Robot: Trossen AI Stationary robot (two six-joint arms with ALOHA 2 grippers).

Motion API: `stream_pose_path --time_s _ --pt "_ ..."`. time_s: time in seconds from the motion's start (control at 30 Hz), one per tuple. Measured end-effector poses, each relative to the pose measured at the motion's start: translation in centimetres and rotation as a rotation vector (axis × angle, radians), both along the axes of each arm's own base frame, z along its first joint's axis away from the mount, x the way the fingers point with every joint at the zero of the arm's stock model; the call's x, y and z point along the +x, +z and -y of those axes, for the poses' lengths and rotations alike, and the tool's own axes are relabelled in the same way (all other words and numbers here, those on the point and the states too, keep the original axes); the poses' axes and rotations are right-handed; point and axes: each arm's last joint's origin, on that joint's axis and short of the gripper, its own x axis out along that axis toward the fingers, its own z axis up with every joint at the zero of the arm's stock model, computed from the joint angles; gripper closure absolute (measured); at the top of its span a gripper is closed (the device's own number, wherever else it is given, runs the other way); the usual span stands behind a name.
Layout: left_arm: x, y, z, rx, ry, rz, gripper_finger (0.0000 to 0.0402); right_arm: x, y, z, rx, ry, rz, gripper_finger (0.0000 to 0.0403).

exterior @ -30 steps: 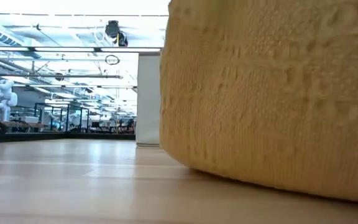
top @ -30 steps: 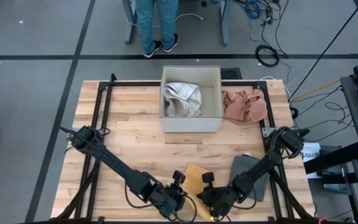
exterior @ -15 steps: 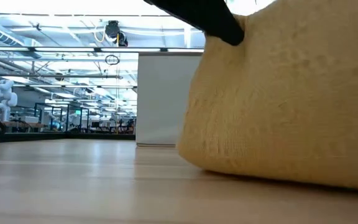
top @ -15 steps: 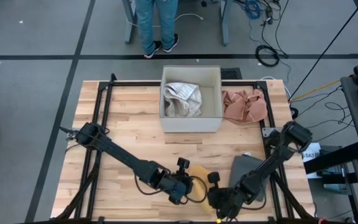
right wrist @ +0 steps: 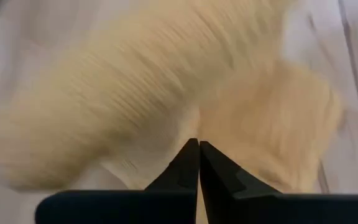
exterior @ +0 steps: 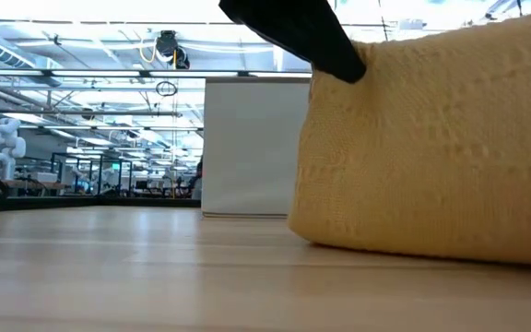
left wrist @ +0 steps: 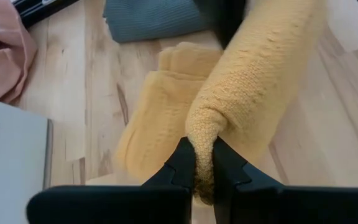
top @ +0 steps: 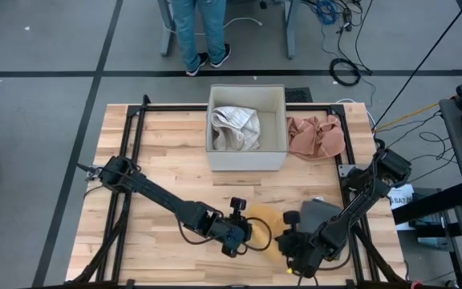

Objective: Fold towel
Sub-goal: Fold the yellow towel

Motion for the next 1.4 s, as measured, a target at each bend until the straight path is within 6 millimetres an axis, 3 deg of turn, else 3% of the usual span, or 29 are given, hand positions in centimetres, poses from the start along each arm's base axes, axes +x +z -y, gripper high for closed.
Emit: stream_pose_path --time_s 0.57,0.77,1.03,1.4 --pt "-0.1 -0.2 -0.3 -0.009 0.020 -0.028 0.0380 -1.2 -1.6 -0.2 -0.063 -0.103 -0.024 0.0403" --pt "0.1 -0.2 -1.0 -0.024 0.060 -0.027 0.0380 -1.1 -3.6 -0.7 -0.065 -0.151 -0.032 0.0403" --pt "0.9 -0.2 -2.9 -0.047 0.170 -0.010 0.0380 -0.2 -6.1 -1.9 -0.035 -0.144 0.015 0.0403" --pt "2.4 -0.8 -6.2 -0.119 0.261 -0.005 0.0380 0.1 -5.9 -3.2 0.033 -0.050 0.048 0.0403"
